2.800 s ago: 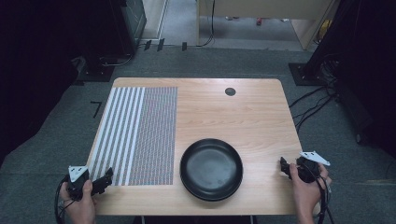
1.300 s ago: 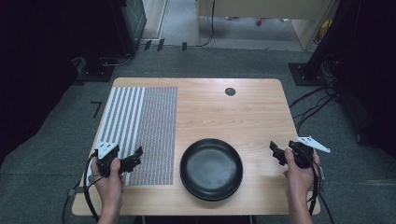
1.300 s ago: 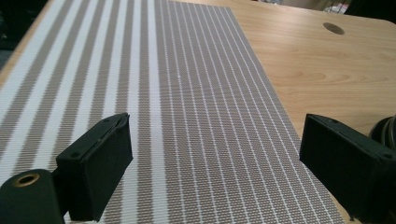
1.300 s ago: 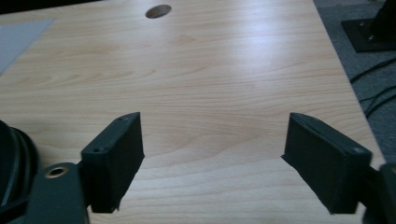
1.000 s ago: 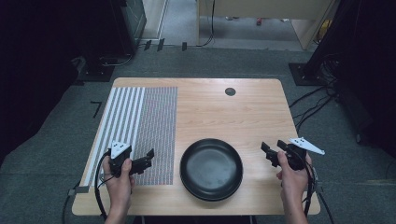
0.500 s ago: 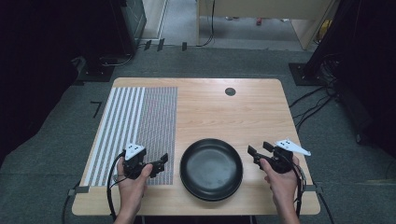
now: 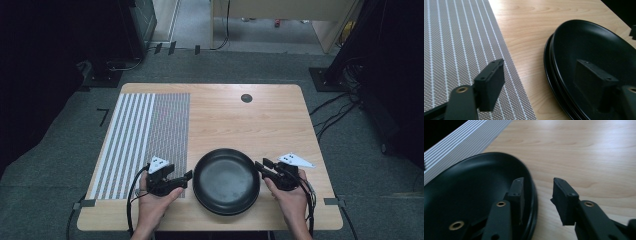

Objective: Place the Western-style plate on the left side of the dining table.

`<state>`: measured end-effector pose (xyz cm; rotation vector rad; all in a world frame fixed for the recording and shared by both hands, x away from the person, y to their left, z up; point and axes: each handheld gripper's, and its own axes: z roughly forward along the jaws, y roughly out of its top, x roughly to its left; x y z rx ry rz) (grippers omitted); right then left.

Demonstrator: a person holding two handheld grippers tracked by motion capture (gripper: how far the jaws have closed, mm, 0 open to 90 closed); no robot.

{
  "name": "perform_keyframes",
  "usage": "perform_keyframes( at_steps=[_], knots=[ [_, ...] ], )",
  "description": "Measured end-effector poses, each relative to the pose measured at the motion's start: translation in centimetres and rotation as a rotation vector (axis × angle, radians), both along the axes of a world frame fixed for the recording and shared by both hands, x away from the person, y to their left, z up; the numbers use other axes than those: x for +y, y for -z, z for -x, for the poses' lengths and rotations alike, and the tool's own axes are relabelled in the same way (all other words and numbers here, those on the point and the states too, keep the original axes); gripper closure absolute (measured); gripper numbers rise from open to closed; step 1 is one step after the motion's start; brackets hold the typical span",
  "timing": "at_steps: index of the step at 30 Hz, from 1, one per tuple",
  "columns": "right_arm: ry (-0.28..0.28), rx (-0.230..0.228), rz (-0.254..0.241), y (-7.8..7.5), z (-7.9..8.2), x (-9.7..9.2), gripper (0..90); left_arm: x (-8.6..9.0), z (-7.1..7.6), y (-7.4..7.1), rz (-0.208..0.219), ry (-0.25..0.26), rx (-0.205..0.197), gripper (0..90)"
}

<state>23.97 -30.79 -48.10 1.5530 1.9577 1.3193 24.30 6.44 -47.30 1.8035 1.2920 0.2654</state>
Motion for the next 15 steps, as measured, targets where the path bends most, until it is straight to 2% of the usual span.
perform_keyframes(
  at_steps=[2,4,8,12,15],
  knots=[
    [-0.019,0.017,-0.008,0.1,0.0,0.2,65.2,-0.2,0.1,0.1,0.0,0.007,-0.001,30.9],
    [-0.006,0.03,-0.013,0.2,0.1,0.4,69.1,-0.4,0.3,0.2,0.0,0.023,-0.002,35.7],
    [0.013,0.065,-0.106,0.5,0.5,0.6,71.8,-1.0,0.5,0.6,0.014,0.063,0.014,46.8],
    [0.05,0.058,-0.082,0.5,0.7,0.6,75.8,-1.3,0.6,1.0,0.003,0.082,0.031,50.6],
    [0.062,0.08,-0.083,0.6,0.6,0.5,76.0,-1.4,0.6,1.1,0.012,0.098,0.045,53.5]
  ],
)
